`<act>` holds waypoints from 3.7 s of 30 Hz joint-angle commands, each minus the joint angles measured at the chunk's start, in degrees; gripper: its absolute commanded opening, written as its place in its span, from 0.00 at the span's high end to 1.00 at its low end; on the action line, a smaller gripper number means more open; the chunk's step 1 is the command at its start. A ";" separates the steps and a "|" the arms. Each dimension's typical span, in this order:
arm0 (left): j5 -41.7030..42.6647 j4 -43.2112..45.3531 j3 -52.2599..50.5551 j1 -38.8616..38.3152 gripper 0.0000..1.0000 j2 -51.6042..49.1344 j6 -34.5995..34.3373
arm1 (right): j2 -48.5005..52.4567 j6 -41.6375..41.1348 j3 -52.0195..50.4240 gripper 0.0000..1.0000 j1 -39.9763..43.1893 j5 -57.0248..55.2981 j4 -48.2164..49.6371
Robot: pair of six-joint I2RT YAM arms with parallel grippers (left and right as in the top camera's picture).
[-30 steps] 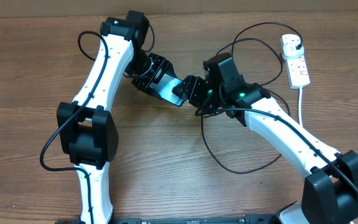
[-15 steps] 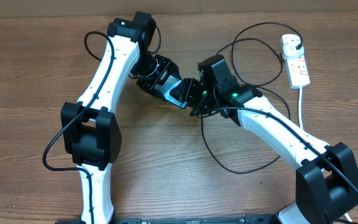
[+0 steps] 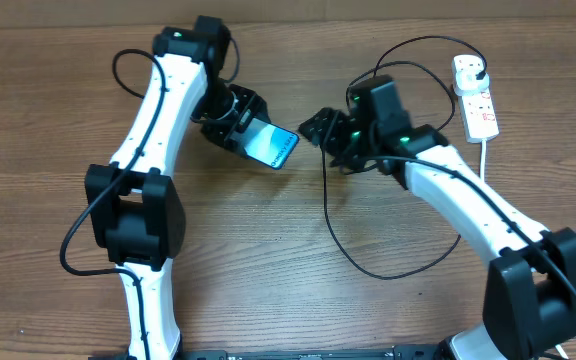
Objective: Plug charger to phone and switch on socket
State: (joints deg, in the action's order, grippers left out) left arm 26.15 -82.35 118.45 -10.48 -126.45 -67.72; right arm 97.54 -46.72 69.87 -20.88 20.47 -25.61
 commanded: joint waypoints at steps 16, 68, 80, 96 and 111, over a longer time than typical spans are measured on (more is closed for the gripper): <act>37.48 -9.33 1.66 3.37 0.96 0.20 11.04 | -3.96 2.03 1.03 0.28 8.11 -0.94 -2.60; 3.93 -4.17 1.57 2.99 0.96 0.17 -1.73 | -3.32 1.49 0.98 0.25 -8.39 2.14 5.81; 4.85 -4.39 1.57 1.46 0.96 0.17 -1.70 | 1.55 -1.51 0.98 0.42 -12.85 2.27 9.97; 5.38 -4.31 1.57 -0.85 0.96 0.17 -1.75 | 2.34 -1.55 0.98 0.60 -13.88 -1.77 10.14; 4.74 -3.91 1.57 -0.79 0.96 0.17 -1.77 | 4.17 -2.62 0.96 0.76 -13.88 -1.77 10.14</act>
State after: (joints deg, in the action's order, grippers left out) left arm 29.71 -86.13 118.50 -10.55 -126.45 -68.90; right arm 101.23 -49.30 69.87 -34.54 19.09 -15.81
